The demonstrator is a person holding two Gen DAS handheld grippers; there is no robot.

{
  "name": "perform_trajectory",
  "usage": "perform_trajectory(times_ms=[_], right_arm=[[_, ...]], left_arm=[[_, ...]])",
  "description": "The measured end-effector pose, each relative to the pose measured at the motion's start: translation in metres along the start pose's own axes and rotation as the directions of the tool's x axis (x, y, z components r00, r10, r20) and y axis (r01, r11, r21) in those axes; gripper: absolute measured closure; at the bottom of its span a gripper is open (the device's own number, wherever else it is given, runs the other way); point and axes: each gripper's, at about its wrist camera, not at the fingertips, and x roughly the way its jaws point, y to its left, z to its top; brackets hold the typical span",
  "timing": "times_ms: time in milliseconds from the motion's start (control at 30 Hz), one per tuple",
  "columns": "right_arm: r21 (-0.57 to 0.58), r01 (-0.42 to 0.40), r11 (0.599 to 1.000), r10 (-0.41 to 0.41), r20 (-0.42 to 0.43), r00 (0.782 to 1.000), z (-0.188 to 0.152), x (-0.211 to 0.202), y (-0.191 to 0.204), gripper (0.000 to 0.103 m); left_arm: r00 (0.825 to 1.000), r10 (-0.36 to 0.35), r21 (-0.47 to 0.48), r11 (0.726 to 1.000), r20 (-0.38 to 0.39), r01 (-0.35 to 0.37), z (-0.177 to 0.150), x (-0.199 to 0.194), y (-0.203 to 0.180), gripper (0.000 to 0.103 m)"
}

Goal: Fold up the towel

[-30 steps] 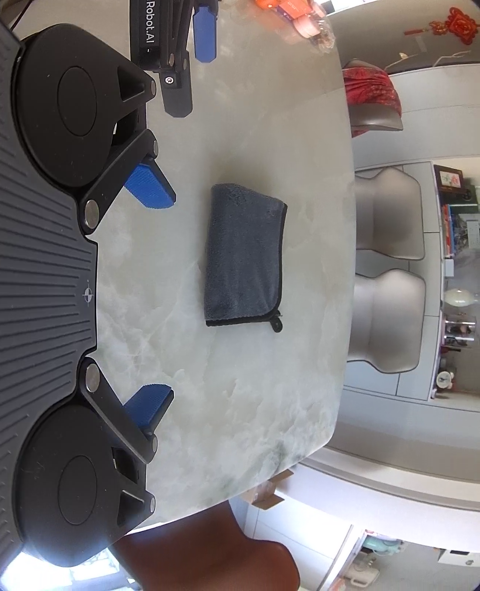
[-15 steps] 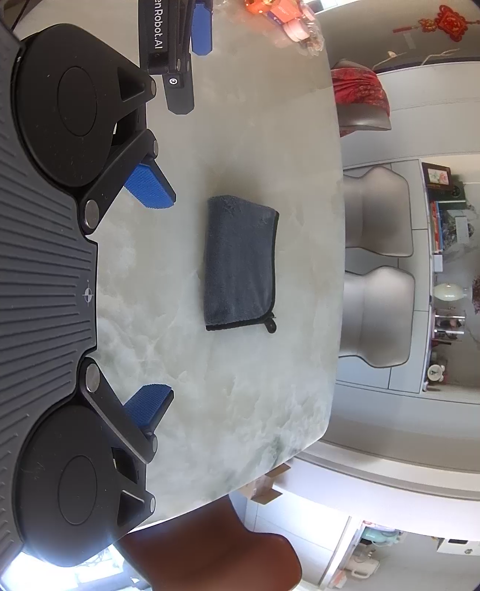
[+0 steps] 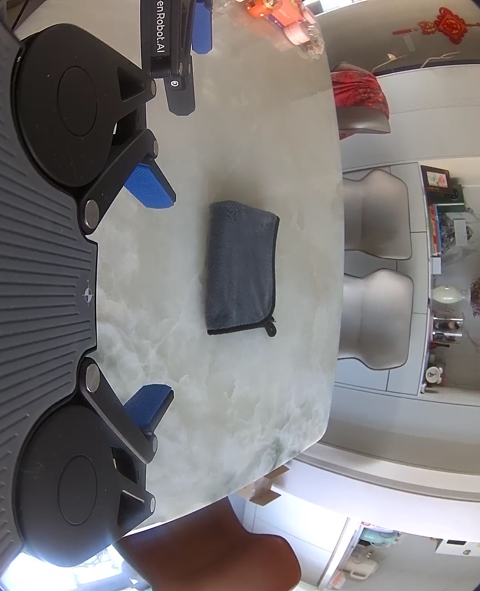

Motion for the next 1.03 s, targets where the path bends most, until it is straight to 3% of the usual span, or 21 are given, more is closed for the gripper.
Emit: perform_trajectory(times_ms=[167, 733, 1033], right_arm=[[-0.003, -0.003, 1.0, 0.003, -0.003, 1.0, -0.0003, 0.0, -0.0003, 0.001], [-0.009, -0.017, 1.0, 0.017, 0.004, 1.0, -0.0033, -0.0027, 0.0038, 0.0], [0.007, -0.049, 0.999, 0.049, 0.005, 0.999, -0.0043, -0.0031, 0.0018, 0.001]], left_arm=[[0.998, 0.058, 0.033, 0.998, -0.003, -0.058, 0.001, 0.001, -0.0041, 0.01], [0.999, 0.051, 0.025, 0.998, -0.01, -0.051, 0.0014, 0.0031, -0.0007, 0.01], [0.997, 0.081, 0.045, 0.996, 0.014, -0.081, 0.0, 0.0024, -0.0033, 0.01]])
